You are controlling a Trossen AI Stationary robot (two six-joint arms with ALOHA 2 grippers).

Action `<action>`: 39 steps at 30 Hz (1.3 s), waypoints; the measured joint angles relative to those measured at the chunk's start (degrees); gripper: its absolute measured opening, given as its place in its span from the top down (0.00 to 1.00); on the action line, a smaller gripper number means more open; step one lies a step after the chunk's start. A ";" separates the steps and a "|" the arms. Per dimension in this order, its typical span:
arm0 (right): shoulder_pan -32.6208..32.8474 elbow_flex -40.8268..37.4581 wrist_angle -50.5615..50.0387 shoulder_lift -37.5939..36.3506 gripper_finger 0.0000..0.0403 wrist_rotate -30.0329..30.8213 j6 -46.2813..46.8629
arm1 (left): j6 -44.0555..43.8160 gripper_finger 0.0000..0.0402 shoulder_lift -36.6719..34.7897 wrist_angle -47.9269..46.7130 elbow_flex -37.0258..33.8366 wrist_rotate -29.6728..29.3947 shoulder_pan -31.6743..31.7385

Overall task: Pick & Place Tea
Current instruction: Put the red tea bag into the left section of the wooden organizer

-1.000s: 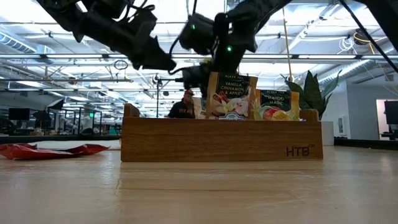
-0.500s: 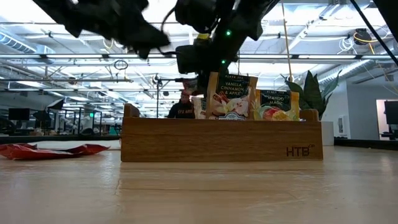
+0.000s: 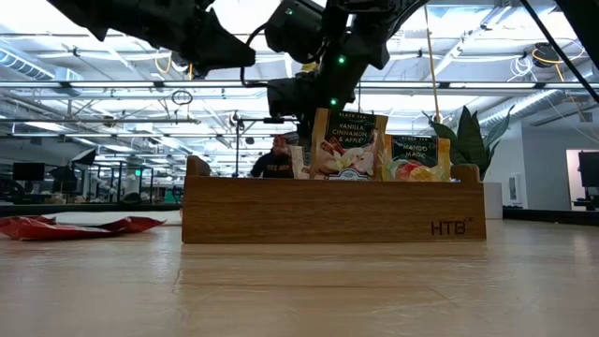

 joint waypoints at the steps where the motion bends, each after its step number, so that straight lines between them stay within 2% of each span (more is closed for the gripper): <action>1: 0.05 0.00 0.00 0.00 1.00 -0.89 0.11 | 0.01 0.71 0.00 0.00 0.00 -0.23 0.00; 4: 0.15 0.00 -0.33 0.02 1.00 -2.30 1.18 | -0.36 0.71 0.07 -0.83 0.00 0.90 -0.20; 6: 0.14 0.00 -1.06 0.02 1.00 -2.41 1.80 | 0.59 0.71 0.06 -1.71 0.02 5.20 -0.77; 9: -0.14 0.00 -3.04 0.02 1.00 -2.37 2.37 | 4.81 0.71 -0.68 -3.54 0.02 14.70 -2.25; 12: -0.39 0.00 -5.86 0.07 1.00 -2.27 4.40 | 7.29 0.71 -2.18 -6.06 0.04 17.48 -3.42; 14: -0.38 0.00 -8.19 0.07 1.00 -2.16 5.87 | 8.73 0.71 -4.31 -9.59 0.04 14.99 -3.67; 18: -0.40 0.00 -12.87 0.07 1.00 -2.26 8.84 | 9.10 0.71 -9.94 -15.19 0.04 6.01 -3.48; 21: -0.40 0.00 -15.62 0.07 1.00 -2.26 11.11 | 9.03 0.71 -13.91 -15.02 0.06 3.82 -3.67; 24: 0.17 0.00 -15.43 0.08 1.00 -2.11 10.11 | 6.64 0.71 -15.17 -13.30 0.17 -4.29 -2.80; 27: 1.68 -0.02 -11.76 0.09 1.00 -2.04 3.57 | 1.49 0.71 -13.57 -12.16 0.17 -8.97 -0.50; 31: 3.34 -3.80 1.42 0.08 1.00 -1.85 -12.54 | -6.32 0.71 -8.67 -10.07 0.17 -5.63 3.28; 35: 4.51 -10.34 20.57 0.15 1.00 3.68 -32.07 | -9.19 0.71 -3.68 -8.78 0.16 -3.46 5.61; 39: 5.09 -16.72 42.60 0.19 1.00 6.92 -47.13 | -10.62 0.71 0.25 -7.25 0.13 -3.36 6.95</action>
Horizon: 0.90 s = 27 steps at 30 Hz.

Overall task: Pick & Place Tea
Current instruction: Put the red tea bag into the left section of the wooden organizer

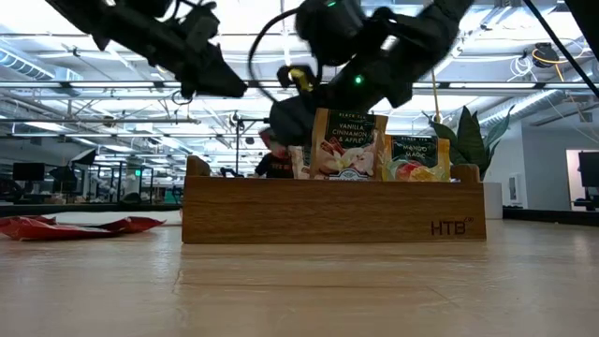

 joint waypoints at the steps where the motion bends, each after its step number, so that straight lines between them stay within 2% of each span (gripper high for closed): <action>1: 0.23 -1.22 5.30 0.00 1.00 -0.02 -3.41 | -0.46 0.71 0.92 0.67 0.01 0.25 0.19; 4: 0.85 -3.89 17.32 -0.02 1.00 -1.82 -11.28 | -0.97 0.71 3.87 4.31 0.00 2.59 0.39; 6: 1.08 -4.58 20.82 -0.02 1.00 -3.09 -13.47 | -0.77 0.71 5.64 6.80 0.00 4.33 0.35; 15: 1.02 -4.57 23.02 -0.02 1.00 -3.19 -13.38 | -0.74 0.71 9.18 9.90 0.00 5.22 0.35; 22: 1.36 -4.55 24.81 -0.11 1.00 -3.26 -12.06 | 0.34 0.72 9.24 9.87 0.00 2.40 0.35; 25: 1.76 -4.55 25.01 -0.11 1.00 -3.36 -10.84 | 1.92 0.79 9.24 10.69 0.00 2.93 0.35; 27: 2.07 -4.55 24.92 -0.11 1.00 -3.34 -9.95 | 2.54 0.89 9.62 12.06 0.00 3.18 0.32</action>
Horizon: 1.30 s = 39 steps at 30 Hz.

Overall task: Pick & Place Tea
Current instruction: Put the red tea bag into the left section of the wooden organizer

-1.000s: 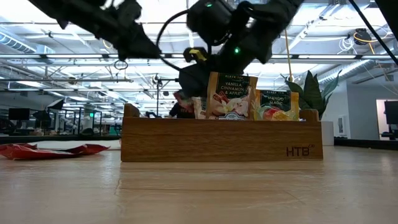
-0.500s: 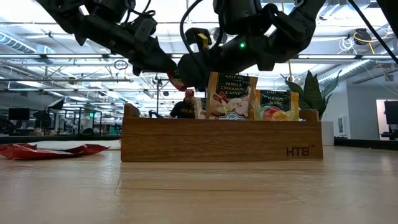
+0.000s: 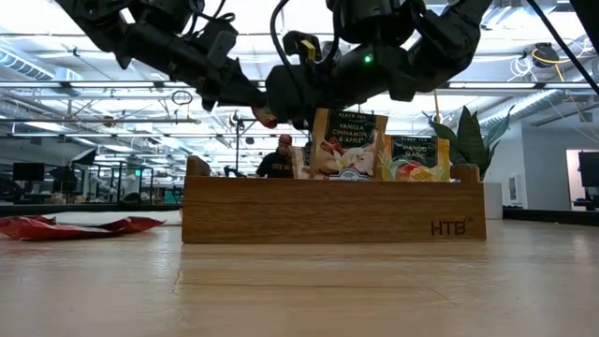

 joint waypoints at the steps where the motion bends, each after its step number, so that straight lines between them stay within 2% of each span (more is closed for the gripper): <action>1: 0.10 0.00 0.02 0.00 1.00 0.04 0.62 | 0.21 0.94 0.34 1.16 0.00 0.04 -0.01; 4: 0.56 0.00 0.11 0.00 1.00 0.11 4.51 | 2.06 0.98 0.43 2.26 -0.04 -0.04 0.03; 6: 1.01 0.02 0.35 -0.01 0.98 0.71 11.37 | 4.38 0.99 0.41 1.90 0.22 -1.28 -0.04; 8: 1.25 0.11 -0.38 -0.59 0.95 2.04 19.34 | 6.44 0.99 -0.70 0.36 0.25 -4.87 -0.30; 10: 1.56 -0.07 -4.24 -2.07 0.92 6.13 25.33 | 9.67 0.99 -2.26 -0.28 0.43 -11.00 -0.77; 12: 1.83 -0.22 -10.26 -4.62 0.90 8.03 31.03 | 13.30 0.99 -4.32 -2.68 0.52 -14.33 -1.52; 15: 1.94 -2.32 -19.18 -11.58 0.90 7.32 42.59 | 17.44 0.99 -6.08 -5.56 0.43 -11.93 -4.48; 18: 0.98 -6.93 -24.83 -20.64 0.92 2.27 54.37 | 18.32 1.00 -6.95 -6.90 0.44 -7.97 -8.57; 22: -1.06 -16.08 -25.54 -33.01 0.95 -3.32 63.34 | 14.34 1.00 -6.15 -8.86 0.44 -7.08 -16.34; 27: -2.32 -28.38 -18.76 -44.47 0.98 -9.01 71.96 | 8.03 1.00 -3.05 -7.76 0.83 -12.89 -26.39; 30: -2.09 -34.85 -10.49 -48.03 0.99 -9.07 72.88 | 3.35 1.00 0.29 -10.33 2.23 -17.37 -30.41; 35: -0.45 -41.58 -0.60 -49.94 1.00 -9.05 72.91 | -2.35 1.00 6.35 -11.47 5.51 -18.98 -32.80; 39: 1.14 -43.44 1.49 -49.92 1.00 -9.03 73.29 | -5.80 1.00 10.77 -13.96 8.15 -18.86 -32.84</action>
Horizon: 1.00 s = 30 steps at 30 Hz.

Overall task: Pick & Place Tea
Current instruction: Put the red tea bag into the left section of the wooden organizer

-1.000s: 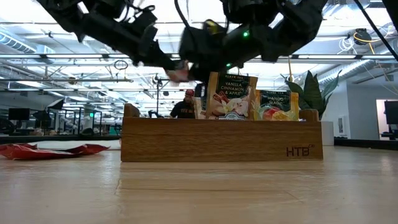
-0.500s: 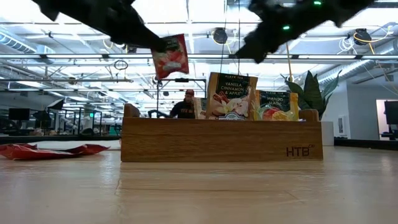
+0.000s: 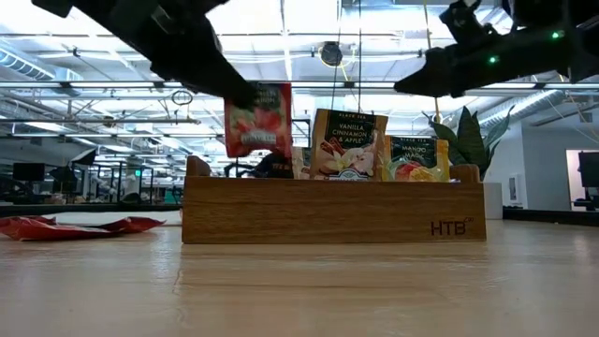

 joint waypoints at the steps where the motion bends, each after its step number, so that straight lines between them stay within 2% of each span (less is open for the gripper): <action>1: 0.28 -0.01 0.01 0.00 1.00 0.00 -0.09 | -1.05 1.00 0.71 -0.57 0.50 -0.03 0.01; 9: 2.60 -0.01 0.81 0.00 0.99 0.03 -0.76 | -7.32 1.00 2.97 -3.97 1.14 -0.81 -1.77; 14: 3.06 -0.01 0.79 0.00 0.99 0.03 -0.85 | -7.83 1.00 3.06 -5.82 1.11 -2.45 -2.45; 24: 3.06 -0.01 0.81 0.00 0.99 0.09 -0.54 | 0.09 1.00 7.75 -4.03 1.07 -2.22 -2.01; 30: 3.06 0.01 0.81 0.00 0.99 0.09 -0.43 | 3.87 1.00 8.22 -3.99 1.07 -5.50 -1.66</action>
